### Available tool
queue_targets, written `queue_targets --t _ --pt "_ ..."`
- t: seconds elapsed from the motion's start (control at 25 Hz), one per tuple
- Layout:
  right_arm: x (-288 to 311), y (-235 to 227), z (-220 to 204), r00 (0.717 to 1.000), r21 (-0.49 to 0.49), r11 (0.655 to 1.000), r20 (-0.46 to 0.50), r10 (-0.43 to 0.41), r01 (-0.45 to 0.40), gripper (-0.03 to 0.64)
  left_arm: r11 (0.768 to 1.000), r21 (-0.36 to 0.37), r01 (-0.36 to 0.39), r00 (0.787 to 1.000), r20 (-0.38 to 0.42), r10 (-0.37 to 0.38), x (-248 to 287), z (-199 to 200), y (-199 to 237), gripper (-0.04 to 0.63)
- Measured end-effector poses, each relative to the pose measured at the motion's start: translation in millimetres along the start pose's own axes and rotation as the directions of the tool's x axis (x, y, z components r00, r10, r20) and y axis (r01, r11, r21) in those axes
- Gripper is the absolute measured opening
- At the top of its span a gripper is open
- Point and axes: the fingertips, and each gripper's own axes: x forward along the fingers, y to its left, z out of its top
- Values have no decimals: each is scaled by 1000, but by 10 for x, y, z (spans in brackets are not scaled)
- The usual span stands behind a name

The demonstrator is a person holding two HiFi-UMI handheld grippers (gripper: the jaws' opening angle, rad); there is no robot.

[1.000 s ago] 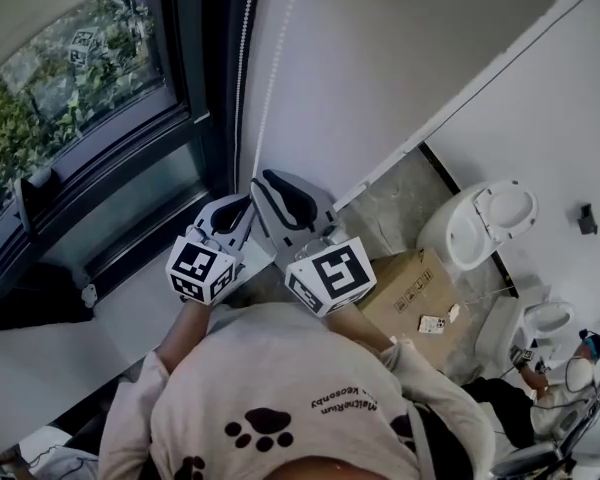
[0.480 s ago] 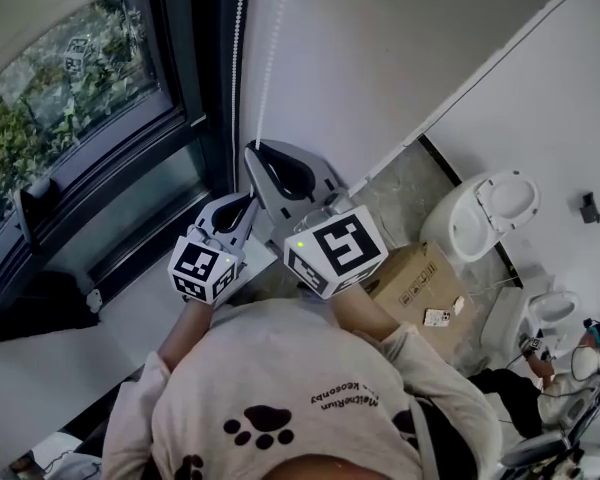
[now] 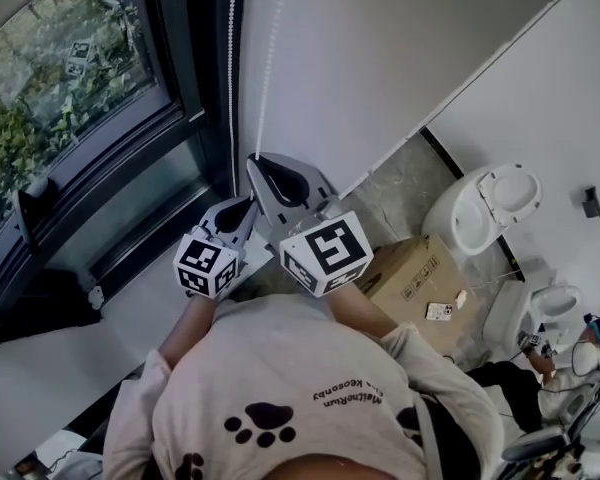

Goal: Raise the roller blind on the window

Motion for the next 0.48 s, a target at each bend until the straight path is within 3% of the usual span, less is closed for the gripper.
queue_targets --t 0.2,0.48 --pt "-5 26 -278 999 -6 1000 -24 -20 20 11 999 42 -25 999 -35 26 8 -263 74 8" --pt "-2 43 -672 996 0 1000 -90 -20 20 11 999 42 -35 994 -102 39 -10 -660 97 8"
